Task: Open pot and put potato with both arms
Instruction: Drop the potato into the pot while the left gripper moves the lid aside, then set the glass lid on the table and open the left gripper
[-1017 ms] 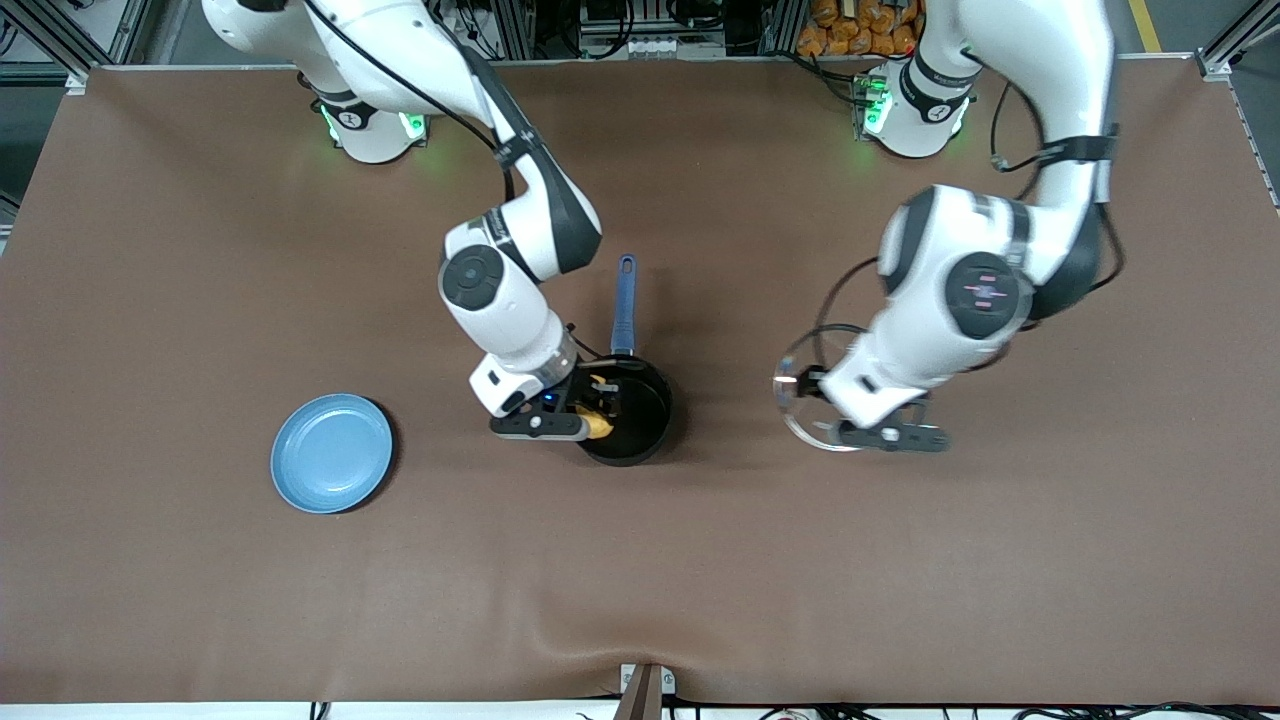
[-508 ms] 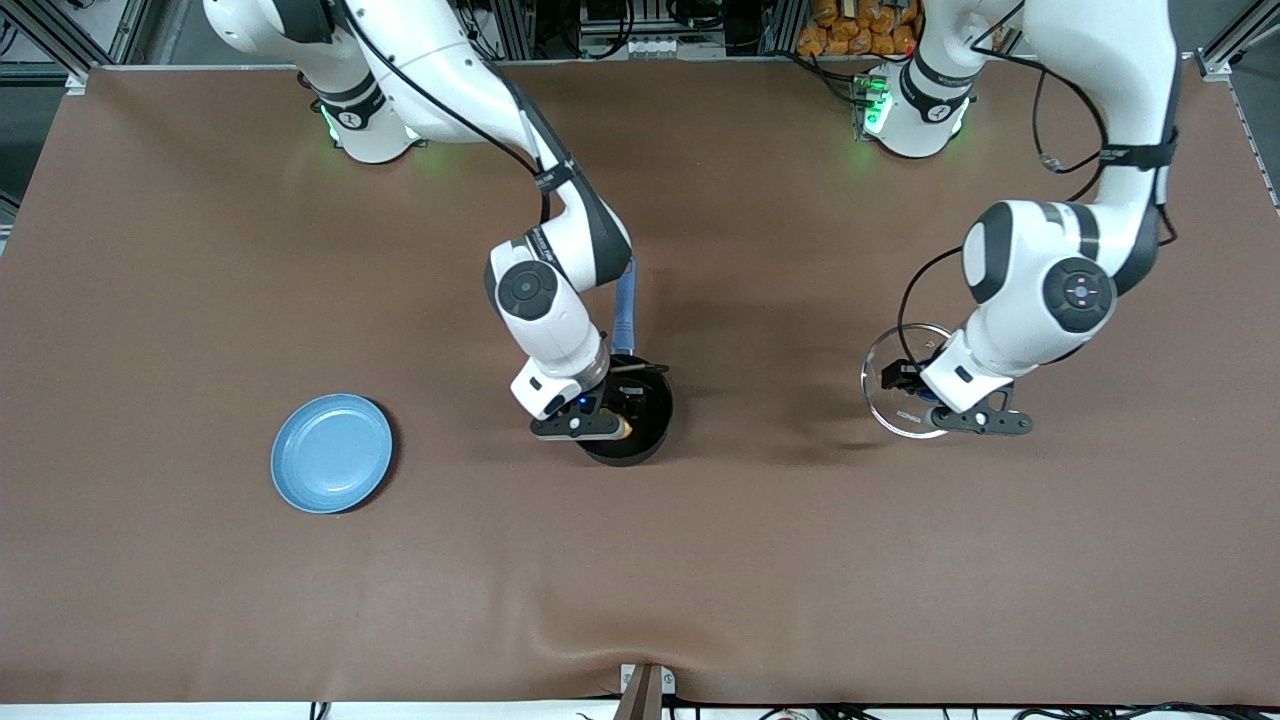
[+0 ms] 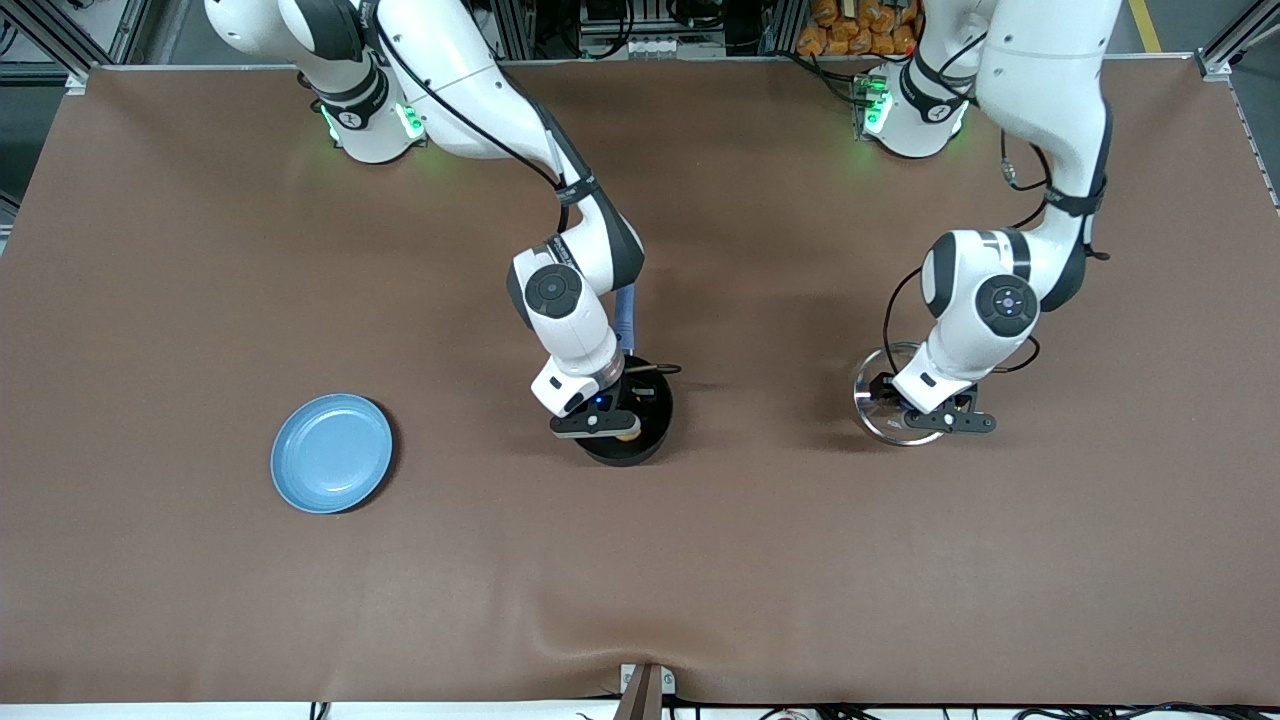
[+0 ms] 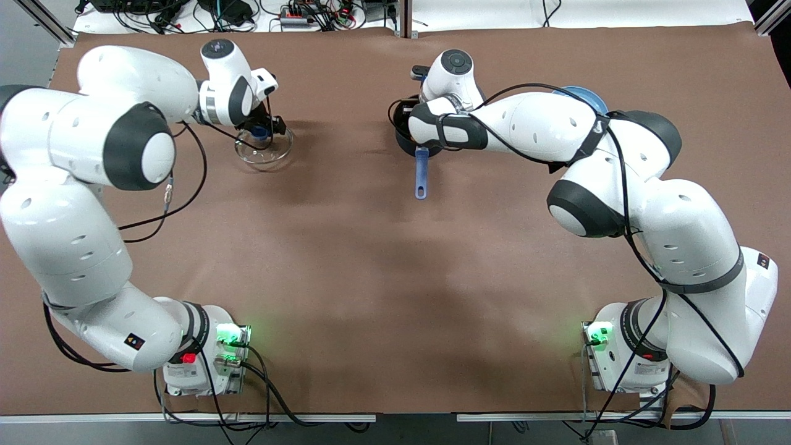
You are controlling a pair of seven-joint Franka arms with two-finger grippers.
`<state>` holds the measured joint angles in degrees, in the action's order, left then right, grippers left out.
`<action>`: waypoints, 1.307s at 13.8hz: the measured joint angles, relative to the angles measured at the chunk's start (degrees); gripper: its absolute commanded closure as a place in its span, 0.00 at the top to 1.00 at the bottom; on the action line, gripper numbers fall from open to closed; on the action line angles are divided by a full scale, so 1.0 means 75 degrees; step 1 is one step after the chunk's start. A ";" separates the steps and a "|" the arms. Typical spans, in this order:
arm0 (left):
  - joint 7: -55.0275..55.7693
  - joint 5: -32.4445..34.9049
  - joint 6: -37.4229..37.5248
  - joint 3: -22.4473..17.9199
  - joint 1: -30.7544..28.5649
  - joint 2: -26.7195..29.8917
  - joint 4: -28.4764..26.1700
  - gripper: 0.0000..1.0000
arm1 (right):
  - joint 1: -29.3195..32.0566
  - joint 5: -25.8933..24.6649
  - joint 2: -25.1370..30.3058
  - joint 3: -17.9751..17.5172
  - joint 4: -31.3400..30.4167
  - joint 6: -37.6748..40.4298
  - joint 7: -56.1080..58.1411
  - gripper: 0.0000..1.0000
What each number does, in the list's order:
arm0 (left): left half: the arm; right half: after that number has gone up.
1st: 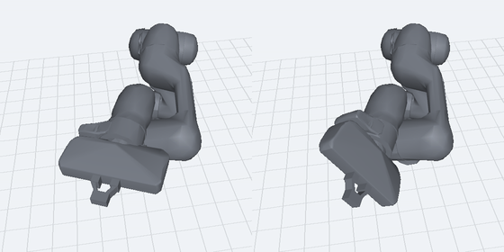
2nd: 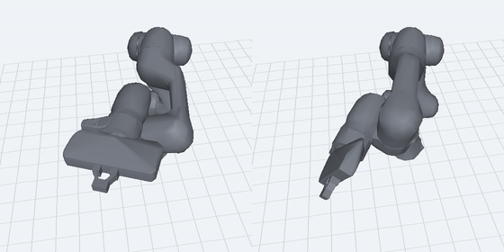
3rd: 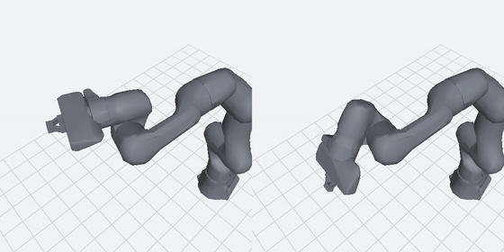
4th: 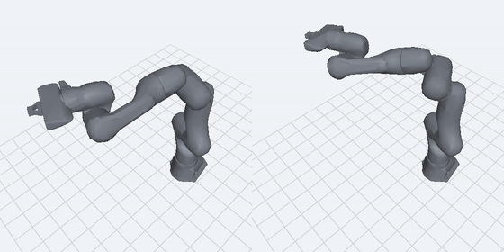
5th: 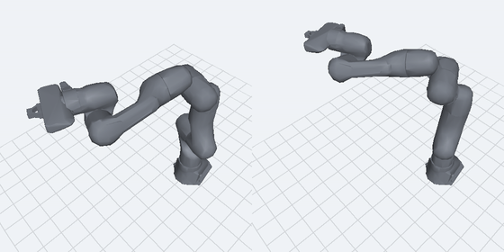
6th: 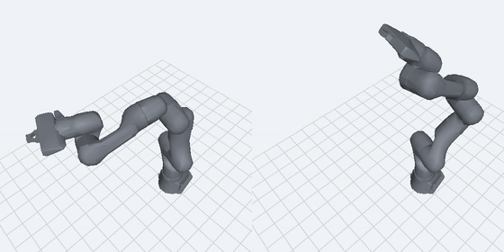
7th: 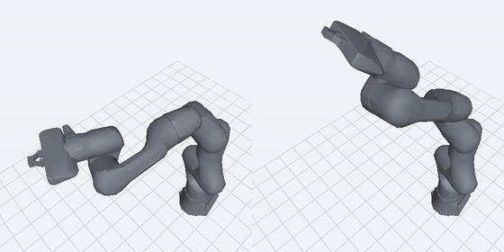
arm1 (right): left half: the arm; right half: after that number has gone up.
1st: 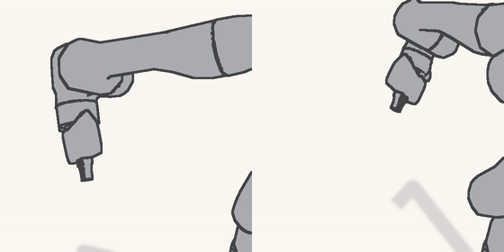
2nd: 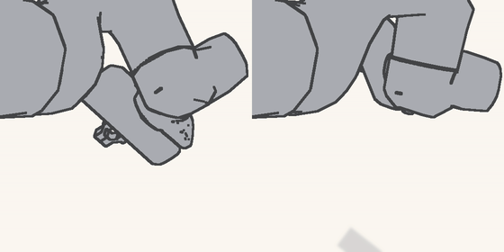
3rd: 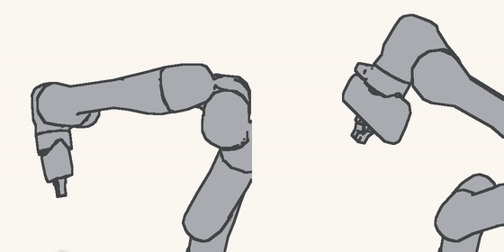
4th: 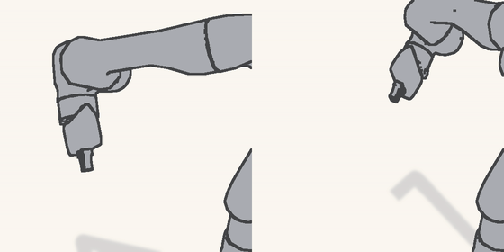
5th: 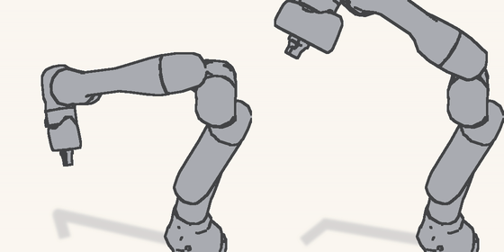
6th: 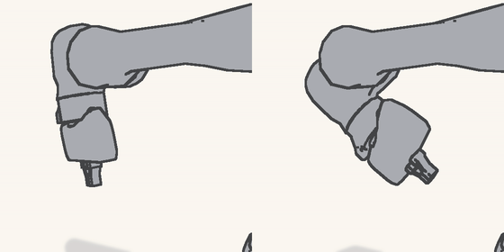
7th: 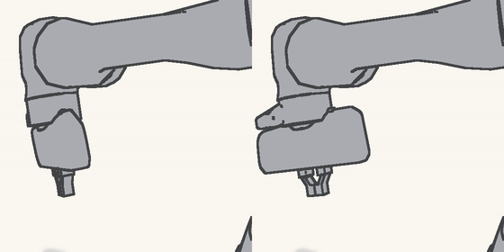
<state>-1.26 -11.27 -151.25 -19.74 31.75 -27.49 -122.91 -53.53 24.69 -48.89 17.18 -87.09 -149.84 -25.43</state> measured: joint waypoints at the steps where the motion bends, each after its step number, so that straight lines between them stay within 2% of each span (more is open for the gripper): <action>1: 0.0000 0.0000 -0.0096 0.0003 0.0005 -0.0039 -0.0021 0.07 | 0.0000 0.0000 0.0000 0.0001 0.0000 0.0000 0.0000 0.74; 2: 0.0000 0.0000 -0.0123 0.0003 0.0007 -0.0037 -0.0023 0.12 | 0.0000 0.0000 0.0000 0.0002 0.0001 0.0000 -0.0001 1.00; 3: 0.0001 0.0000 -0.0137 0.0003 0.0009 -0.0038 -0.0023 0.62 | 0.0000 0.0000 -0.0004 0.0010 0.0000 0.0001 -0.0002 1.00; 4: 0.0002 0.0000 -0.0148 0.0003 0.0011 -0.0038 -0.0023 1.00 | 0.0000 -0.0003 -0.0016 0.0031 0.0000 0.0002 -0.0002 1.00; 8: 0.0002 0.0000 -0.0197 0.0004 0.0039 -0.0029 0.0000 1.00 | -0.0003 -0.0022 0.0004 0.0210 0.0148 0.0195 -0.0002 1.00; 11: 0.0023 0.0000 -0.0209 0.0011 0.0057 0.0069 0.0105 1.00 | -0.0014 -0.0030 0.0239 0.0630 0.0361 0.1177 -0.0002 1.00; 13: 0.0023 0.0000 0.0124 0.0011 0.0060 0.0408 0.0286 1.00 | -0.0017 -0.0033 0.0600 0.0903 0.0439 0.1906 -0.0002 1.00; 15: 0.0023 0.0000 0.1244 -0.0005 0.0048 0.0888 0.0759 1.00 | -0.0017 -0.0048 0.1009 0.1208 0.0499 0.2592 -0.0002 1.00; 18: 0.0024 0.0002 0.3683 -0.0036 -0.0137 0.1449 0.2166 1.00 | -0.0005 -0.0077 0.1660 0.1875 0.0628 0.3596 0.0162 1.00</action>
<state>-1.08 -11.26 -123.63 -20.01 30.72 -16.62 -106.67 -53.57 24.11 -36.45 31.24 -82.38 -122.87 -24.21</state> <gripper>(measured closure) 0.000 0.000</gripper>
